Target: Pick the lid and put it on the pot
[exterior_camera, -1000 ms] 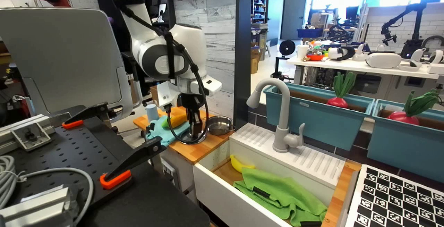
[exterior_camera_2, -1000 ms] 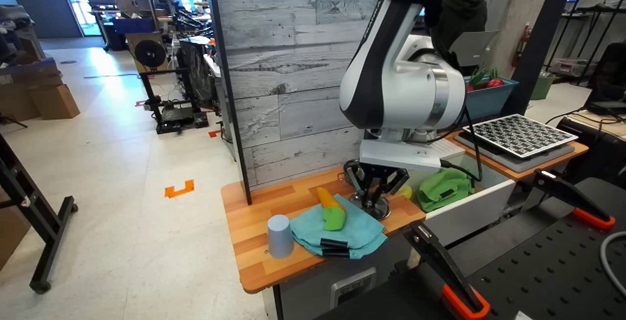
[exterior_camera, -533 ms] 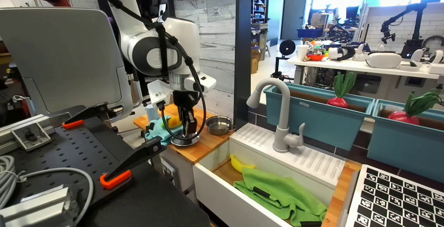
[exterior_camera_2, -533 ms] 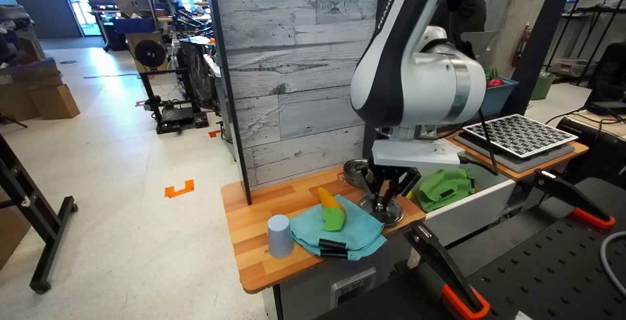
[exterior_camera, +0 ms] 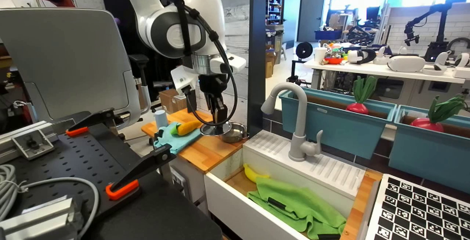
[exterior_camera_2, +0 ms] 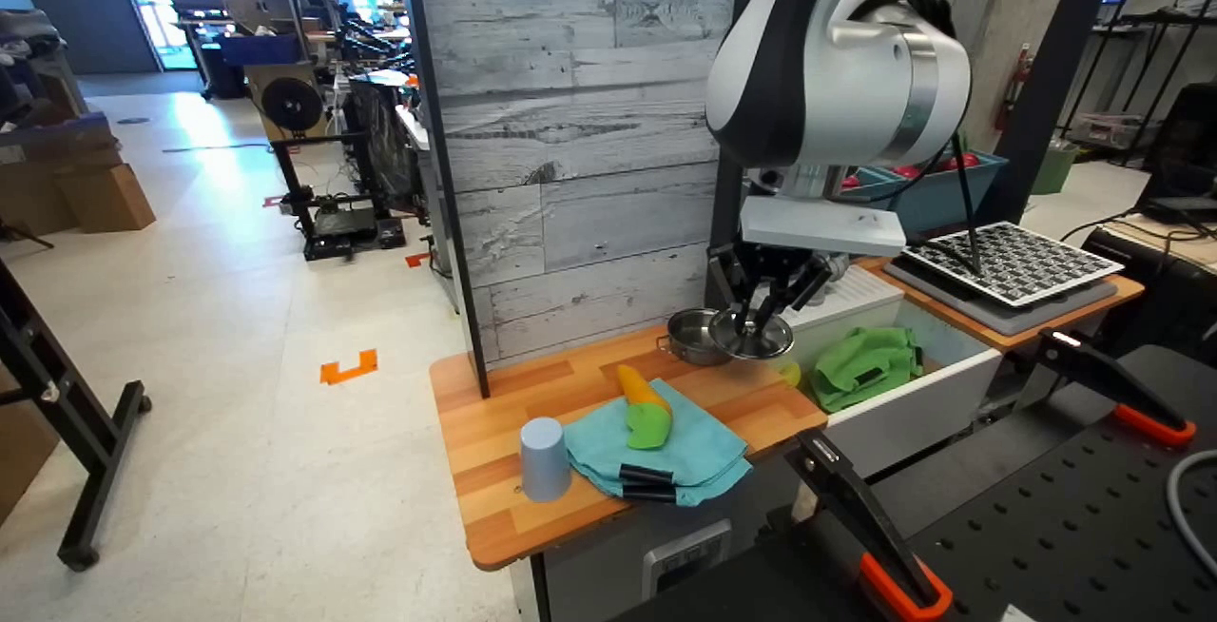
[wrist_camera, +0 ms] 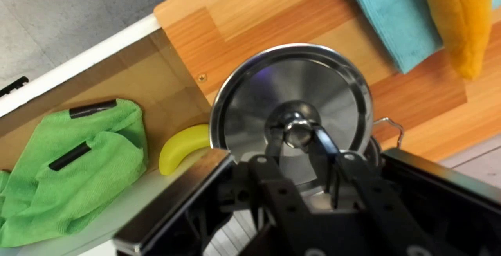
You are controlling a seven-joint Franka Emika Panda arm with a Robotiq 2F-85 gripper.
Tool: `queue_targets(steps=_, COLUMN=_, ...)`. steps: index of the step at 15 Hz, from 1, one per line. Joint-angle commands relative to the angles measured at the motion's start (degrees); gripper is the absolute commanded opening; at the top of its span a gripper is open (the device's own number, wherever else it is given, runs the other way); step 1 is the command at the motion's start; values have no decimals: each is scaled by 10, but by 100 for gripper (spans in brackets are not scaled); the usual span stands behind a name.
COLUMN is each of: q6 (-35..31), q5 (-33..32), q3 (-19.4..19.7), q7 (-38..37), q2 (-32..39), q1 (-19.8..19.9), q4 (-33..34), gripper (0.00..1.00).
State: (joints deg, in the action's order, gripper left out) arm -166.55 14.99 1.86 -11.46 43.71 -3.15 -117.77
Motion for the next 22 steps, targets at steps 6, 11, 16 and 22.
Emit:
queue_targets(steps=6, q6=22, q5=-10, q3=8, q7=-33, q2=9, q1=-4, q4=58, gripper=6)
queue_targets(steps=11, q6=45, q5=-11, q3=8, q7=-45, q2=35, q1=-4, q4=97, gripper=6)
queue_targets(steps=16, q6=69, q5=-9, q3=8, q7=-56, q2=71, q1=-6, q4=141, gripper=6)
queue_targets(steps=22, q6=87, q5=-12, q3=18, q7=-79, q2=107, q1=-16, q4=186, gripper=6)
